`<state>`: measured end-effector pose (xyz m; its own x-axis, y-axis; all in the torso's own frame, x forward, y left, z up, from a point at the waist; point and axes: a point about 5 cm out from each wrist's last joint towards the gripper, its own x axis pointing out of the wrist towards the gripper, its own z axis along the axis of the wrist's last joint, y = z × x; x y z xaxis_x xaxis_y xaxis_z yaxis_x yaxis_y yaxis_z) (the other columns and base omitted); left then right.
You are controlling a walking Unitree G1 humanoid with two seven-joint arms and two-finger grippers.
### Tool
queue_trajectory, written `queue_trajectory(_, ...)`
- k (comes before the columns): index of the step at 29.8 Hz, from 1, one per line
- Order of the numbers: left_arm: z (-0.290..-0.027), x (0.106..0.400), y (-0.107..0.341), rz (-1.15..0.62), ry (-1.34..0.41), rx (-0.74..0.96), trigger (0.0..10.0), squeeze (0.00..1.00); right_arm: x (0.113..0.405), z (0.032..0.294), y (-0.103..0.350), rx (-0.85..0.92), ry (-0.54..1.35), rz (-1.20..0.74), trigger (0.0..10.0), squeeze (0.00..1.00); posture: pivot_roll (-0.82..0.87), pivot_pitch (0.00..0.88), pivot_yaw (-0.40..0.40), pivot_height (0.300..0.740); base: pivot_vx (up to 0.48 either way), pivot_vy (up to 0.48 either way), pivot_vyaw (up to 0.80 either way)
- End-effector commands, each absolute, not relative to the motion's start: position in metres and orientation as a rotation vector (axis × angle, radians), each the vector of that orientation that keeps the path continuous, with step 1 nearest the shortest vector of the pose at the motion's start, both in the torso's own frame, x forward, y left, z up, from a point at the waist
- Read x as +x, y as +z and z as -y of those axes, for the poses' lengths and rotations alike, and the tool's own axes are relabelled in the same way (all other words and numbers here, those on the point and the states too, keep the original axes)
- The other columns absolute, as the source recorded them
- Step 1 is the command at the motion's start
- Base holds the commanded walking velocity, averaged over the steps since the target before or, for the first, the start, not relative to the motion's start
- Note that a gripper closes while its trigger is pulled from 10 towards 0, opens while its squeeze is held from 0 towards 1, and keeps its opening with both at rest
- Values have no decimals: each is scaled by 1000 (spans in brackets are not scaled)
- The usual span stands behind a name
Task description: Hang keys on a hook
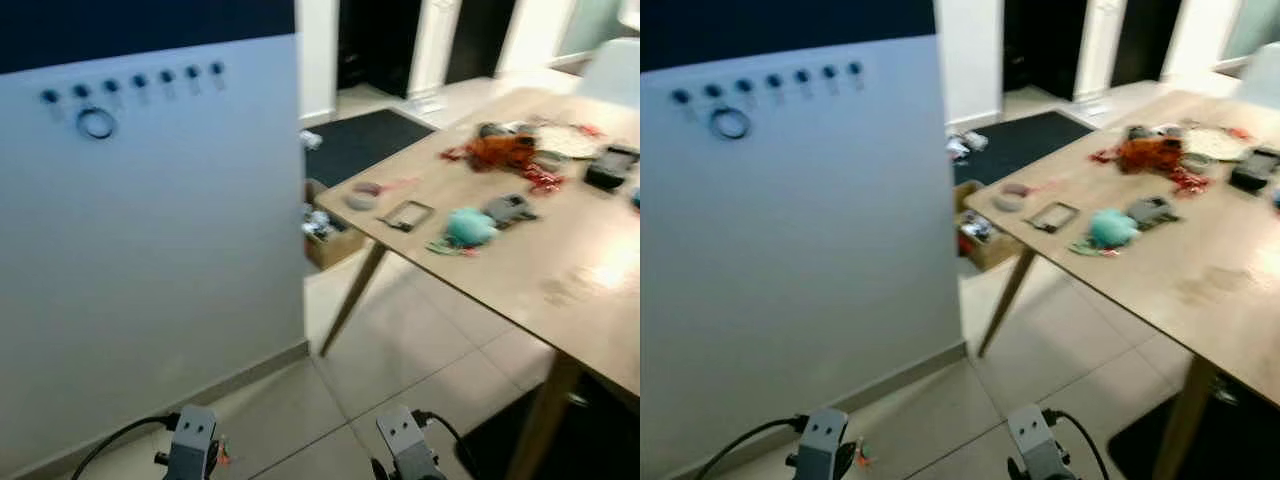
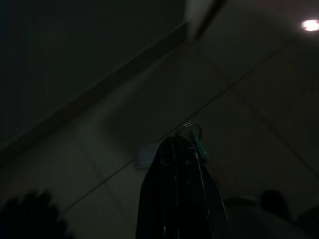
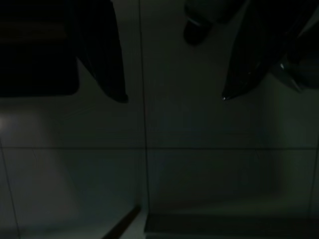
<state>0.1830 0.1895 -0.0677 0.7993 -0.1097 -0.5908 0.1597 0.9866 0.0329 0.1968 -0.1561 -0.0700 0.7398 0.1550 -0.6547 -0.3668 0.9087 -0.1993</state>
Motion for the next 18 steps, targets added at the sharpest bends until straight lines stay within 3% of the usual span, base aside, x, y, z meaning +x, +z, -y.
queue_trajectory(1, -191, 182, -68, -638, -129, 84, 10000, 0, 195, 155, -72, -332, 300, -692, 10000, 0, 54, 50, 11, 740, 0, 0, 800)
queue_trajectory(18, -201, 183, -70, -684, -65, 141, 10000, 0, 197, 154, -71, -330, 296, -687, 10000, 0, 55, 46, 15, 740, 0, 0, 800)
